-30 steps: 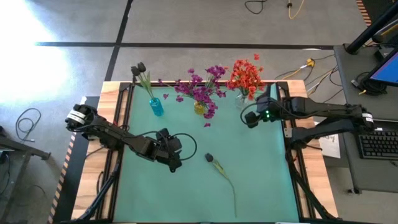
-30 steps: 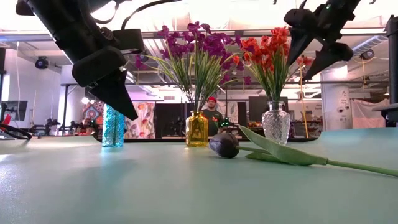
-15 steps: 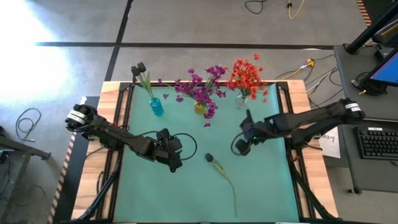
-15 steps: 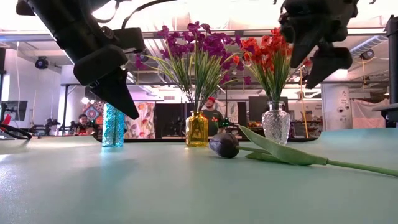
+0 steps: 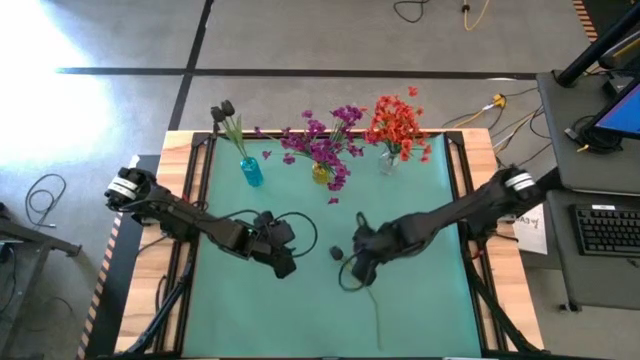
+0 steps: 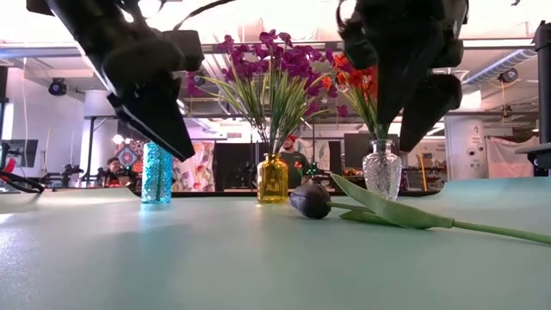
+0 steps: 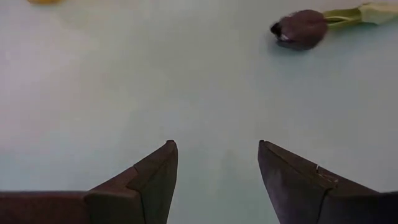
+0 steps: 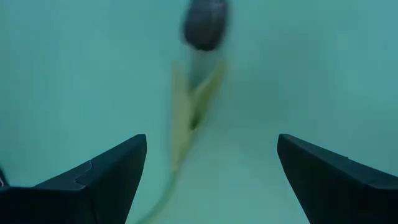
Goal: Sort flowers into vase by color
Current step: Put the black flower into the blue vase
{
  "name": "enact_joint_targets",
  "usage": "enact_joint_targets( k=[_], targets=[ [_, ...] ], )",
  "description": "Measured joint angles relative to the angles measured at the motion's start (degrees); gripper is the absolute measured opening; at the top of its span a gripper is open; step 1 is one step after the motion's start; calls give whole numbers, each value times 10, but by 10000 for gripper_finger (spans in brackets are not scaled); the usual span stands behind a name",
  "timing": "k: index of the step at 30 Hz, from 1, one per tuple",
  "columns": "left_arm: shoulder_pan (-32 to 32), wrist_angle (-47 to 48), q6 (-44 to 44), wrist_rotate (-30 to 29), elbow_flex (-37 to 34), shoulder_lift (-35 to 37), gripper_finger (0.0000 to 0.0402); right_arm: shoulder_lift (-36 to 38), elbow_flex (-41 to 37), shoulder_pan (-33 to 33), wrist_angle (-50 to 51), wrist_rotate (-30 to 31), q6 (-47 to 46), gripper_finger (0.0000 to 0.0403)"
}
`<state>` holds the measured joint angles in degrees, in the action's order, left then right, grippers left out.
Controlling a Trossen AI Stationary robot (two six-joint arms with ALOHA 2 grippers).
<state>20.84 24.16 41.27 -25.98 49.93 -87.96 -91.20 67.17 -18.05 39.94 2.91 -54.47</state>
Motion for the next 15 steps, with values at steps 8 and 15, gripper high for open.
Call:
enact_joint_targets(
  k=[8, 15],
  targets=[
    [75, -2, 66, 2, -1, 0, 208, -115, 81, -40, 0, 39, 6, 333],
    [150, -11, 116, 0, 0, 0, 208, -174, 105, -41, -1, 60, 4, 294]
  ],
)
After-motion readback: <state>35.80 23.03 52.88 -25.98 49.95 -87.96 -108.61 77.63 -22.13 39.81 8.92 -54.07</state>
